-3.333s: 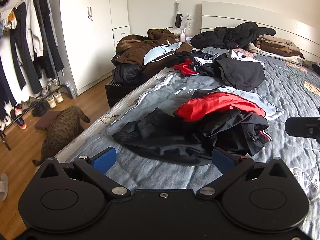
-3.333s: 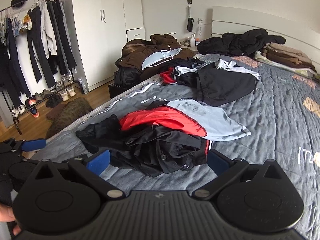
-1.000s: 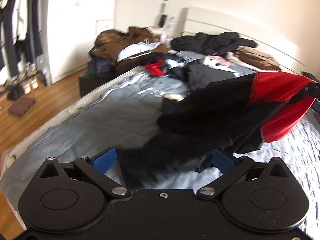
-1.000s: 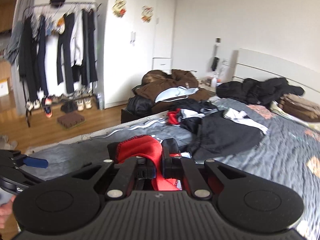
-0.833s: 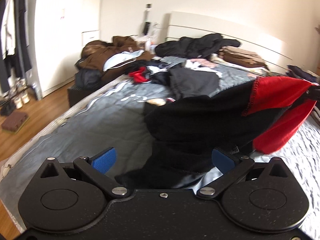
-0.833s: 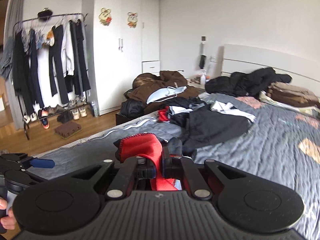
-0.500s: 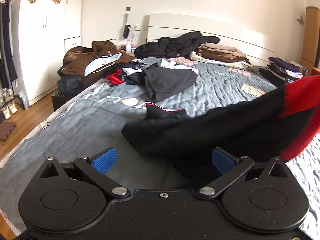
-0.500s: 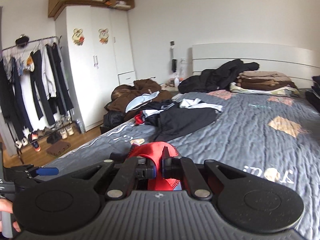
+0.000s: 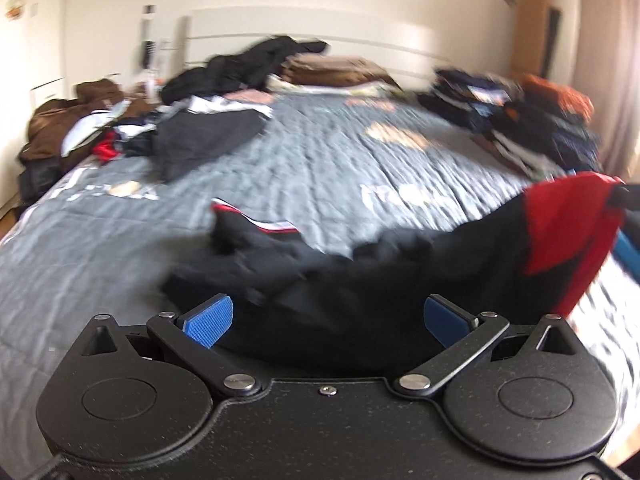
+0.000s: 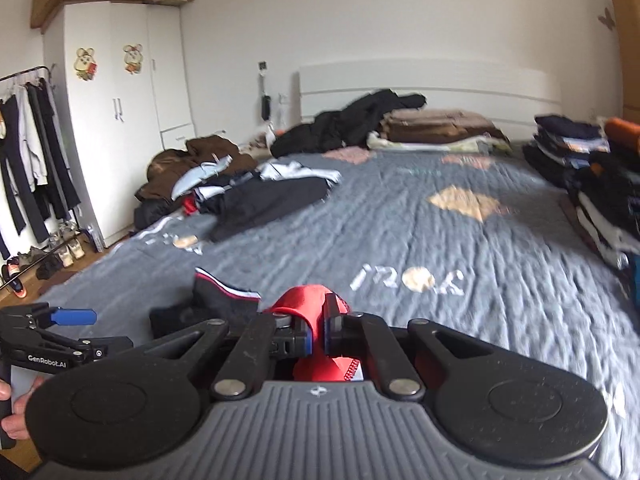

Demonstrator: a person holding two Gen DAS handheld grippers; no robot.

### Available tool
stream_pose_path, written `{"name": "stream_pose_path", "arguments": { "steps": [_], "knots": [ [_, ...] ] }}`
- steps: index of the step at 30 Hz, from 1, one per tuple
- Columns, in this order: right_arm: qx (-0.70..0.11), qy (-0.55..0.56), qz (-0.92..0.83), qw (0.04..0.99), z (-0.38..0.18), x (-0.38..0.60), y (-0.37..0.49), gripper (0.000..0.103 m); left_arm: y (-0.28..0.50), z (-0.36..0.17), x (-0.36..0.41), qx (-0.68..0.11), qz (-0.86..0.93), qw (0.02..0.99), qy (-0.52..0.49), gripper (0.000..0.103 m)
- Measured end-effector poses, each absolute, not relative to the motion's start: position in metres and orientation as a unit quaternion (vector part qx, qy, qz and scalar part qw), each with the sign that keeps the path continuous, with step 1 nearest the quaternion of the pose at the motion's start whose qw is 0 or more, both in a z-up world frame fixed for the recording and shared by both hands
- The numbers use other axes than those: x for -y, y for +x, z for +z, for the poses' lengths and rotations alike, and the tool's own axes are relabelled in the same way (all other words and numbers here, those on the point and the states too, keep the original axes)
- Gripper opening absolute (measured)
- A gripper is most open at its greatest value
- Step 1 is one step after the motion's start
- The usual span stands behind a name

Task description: Fold clothes

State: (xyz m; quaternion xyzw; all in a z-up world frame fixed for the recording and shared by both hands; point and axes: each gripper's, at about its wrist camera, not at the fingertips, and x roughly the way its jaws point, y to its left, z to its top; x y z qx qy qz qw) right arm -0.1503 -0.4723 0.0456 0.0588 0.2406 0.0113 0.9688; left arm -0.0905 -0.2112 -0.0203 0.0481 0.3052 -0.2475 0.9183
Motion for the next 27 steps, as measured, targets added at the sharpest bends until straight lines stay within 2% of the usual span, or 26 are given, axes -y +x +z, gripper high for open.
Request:
{"name": "stream_pose_path", "arguments": {
  "steps": [5, 7, 11, 15, 22, 25, 27],
  "knots": [
    [-0.258, 0.082, 0.005, 0.963, 0.007, 0.503, -0.165, 0.006, -0.095, -0.034, 0.235, -0.341, -0.244, 0.904, 0.079, 0.103],
    [-0.262, 0.095, 0.006, 0.960, -0.005, 0.514, -0.170, 0.008, -0.106, -0.028, 0.239, -0.322, -0.252, 0.909, 0.086, 0.103],
    [-0.270, 0.118, 0.008, 0.955, -0.023, 0.531, -0.172, 0.010, -0.118, -0.051, 0.232, -0.319, -0.287, 0.900, 0.079, 0.103],
    [-0.269, 0.109, 0.016, 0.957, -0.021, 0.539, -0.157, 0.025, -0.121, -0.056, 0.255, -0.311, -0.311, 0.881, 0.172, 0.103],
    [-0.257, 0.107, 0.035, 0.960, -0.010, 0.548, -0.140, 0.046, -0.124, -0.081, 0.274, -0.322, -0.352, 0.845, 0.243, 0.102],
    [-0.258, 0.108, 0.033, 0.959, -0.006, 0.551, -0.140, 0.051, -0.125, -0.083, 0.272, -0.335, -0.352, 0.839, 0.244, 0.093],
    [-0.259, 0.109, 0.033, 0.959, -0.003, 0.555, -0.141, 0.052, -0.126, -0.084, 0.270, -0.342, -0.350, 0.839, 0.237, 0.093]
  ]
}}
